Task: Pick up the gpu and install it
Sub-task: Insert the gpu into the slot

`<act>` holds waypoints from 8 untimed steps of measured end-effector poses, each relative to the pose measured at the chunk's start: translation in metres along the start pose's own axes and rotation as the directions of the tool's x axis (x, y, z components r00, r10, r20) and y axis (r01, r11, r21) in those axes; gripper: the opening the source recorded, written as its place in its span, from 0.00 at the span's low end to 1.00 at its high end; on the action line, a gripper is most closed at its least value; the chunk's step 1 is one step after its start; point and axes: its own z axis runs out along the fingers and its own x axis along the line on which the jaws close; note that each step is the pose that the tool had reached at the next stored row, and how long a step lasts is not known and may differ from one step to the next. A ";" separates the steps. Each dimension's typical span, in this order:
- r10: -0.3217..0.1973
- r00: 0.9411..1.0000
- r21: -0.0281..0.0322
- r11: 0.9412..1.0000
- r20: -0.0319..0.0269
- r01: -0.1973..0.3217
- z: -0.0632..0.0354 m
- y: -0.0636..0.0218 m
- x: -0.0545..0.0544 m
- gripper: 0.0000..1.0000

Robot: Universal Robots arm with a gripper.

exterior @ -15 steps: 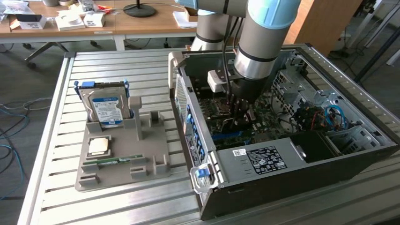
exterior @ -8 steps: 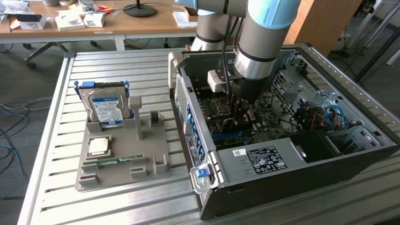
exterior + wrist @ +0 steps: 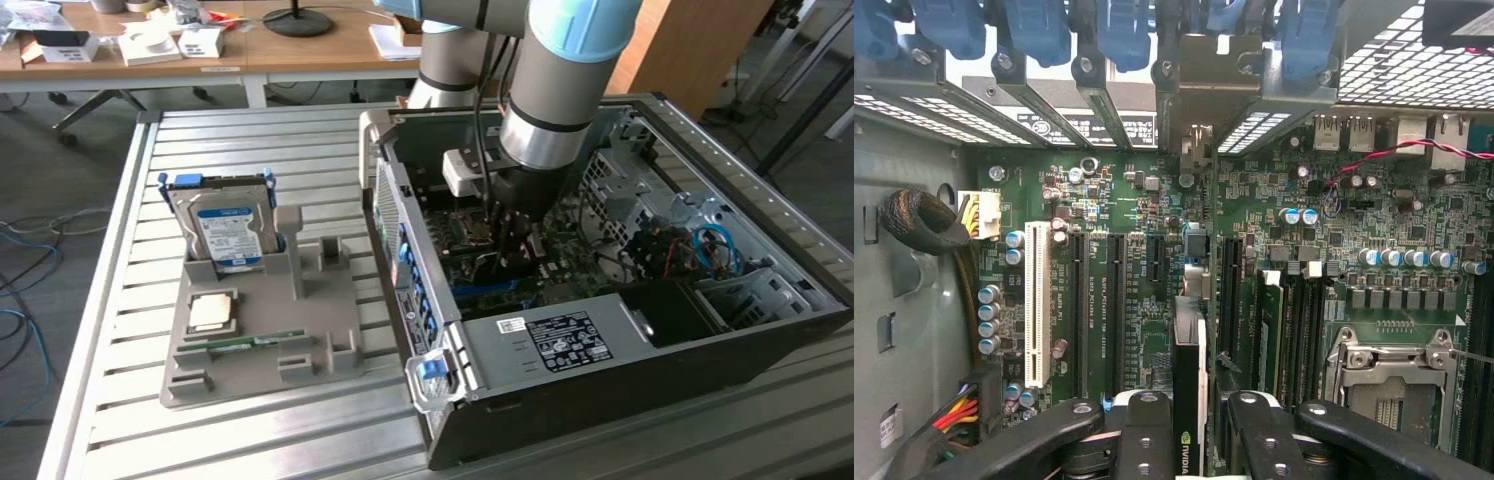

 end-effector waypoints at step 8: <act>0.001 1.000 0.000 1.000 0.000 -0.001 0.0008 0.0001 0.000 0.26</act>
